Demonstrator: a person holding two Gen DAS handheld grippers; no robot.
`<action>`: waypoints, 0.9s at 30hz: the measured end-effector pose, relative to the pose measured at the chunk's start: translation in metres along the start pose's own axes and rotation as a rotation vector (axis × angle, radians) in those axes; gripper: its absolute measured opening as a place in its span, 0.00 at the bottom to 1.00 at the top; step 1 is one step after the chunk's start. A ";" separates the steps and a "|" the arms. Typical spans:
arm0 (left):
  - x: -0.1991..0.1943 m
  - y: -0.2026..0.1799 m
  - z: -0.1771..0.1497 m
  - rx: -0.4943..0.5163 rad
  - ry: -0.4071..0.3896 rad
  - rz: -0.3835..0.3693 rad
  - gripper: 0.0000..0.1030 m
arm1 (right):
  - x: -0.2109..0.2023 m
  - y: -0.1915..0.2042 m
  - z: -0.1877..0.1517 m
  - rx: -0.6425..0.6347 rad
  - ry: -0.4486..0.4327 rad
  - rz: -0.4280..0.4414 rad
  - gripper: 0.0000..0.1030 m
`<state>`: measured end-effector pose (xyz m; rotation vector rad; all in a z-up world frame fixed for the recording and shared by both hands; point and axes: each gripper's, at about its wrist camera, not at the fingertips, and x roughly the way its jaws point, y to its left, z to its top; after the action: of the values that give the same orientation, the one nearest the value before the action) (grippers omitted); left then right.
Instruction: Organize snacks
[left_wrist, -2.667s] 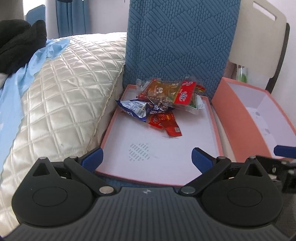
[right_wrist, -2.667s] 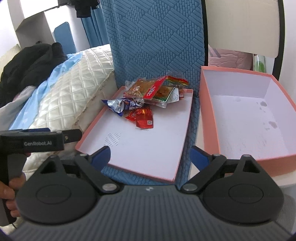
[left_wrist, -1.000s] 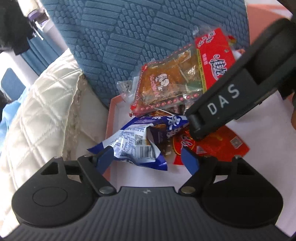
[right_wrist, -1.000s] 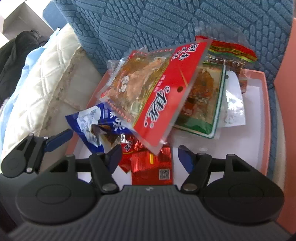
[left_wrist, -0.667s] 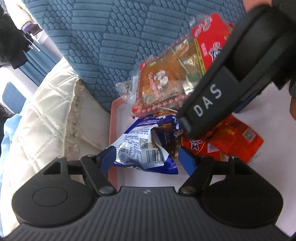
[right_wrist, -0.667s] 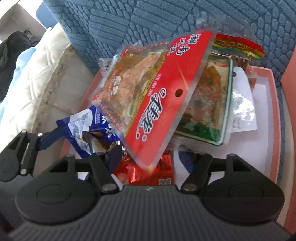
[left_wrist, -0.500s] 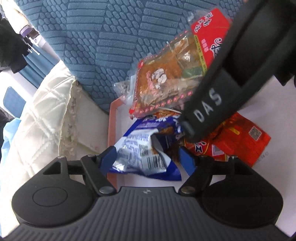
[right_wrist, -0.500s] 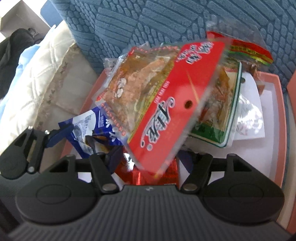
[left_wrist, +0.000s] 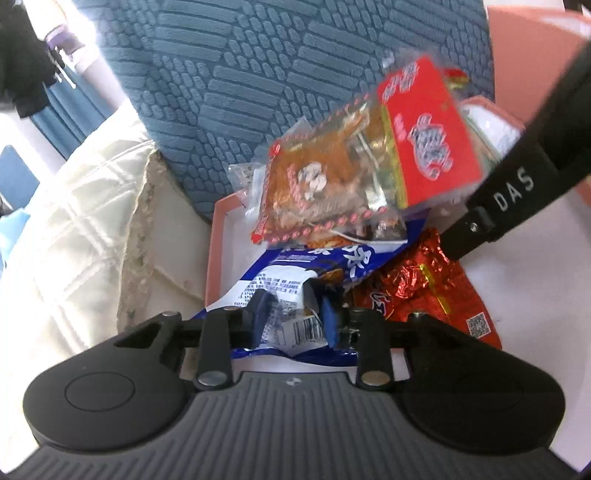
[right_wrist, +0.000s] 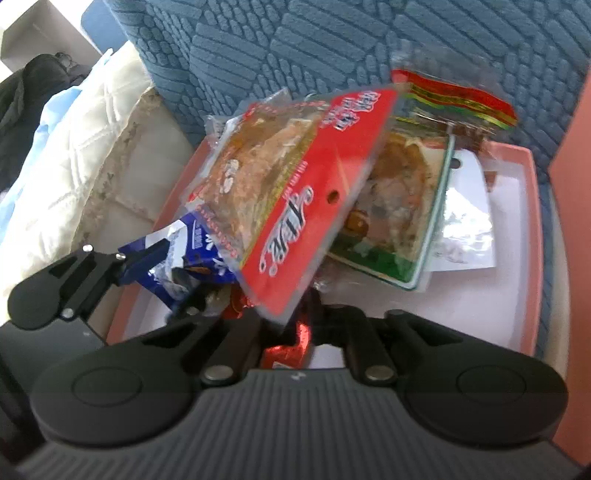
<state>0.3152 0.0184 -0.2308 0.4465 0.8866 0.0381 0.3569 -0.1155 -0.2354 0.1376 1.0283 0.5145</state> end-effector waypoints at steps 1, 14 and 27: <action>-0.005 0.001 -0.001 -0.009 0.001 -0.008 0.33 | -0.003 -0.001 -0.002 0.004 0.000 -0.005 0.06; -0.071 0.034 -0.023 -0.300 0.034 -0.096 0.25 | -0.043 0.012 -0.041 0.020 0.001 -0.020 0.06; -0.122 0.055 -0.043 -0.522 0.043 -0.190 0.24 | -0.077 0.023 -0.081 0.041 -0.018 -0.048 0.06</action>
<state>0.2132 0.0572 -0.1421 -0.1263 0.9186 0.1026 0.2495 -0.1418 -0.2092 0.1534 1.0224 0.4481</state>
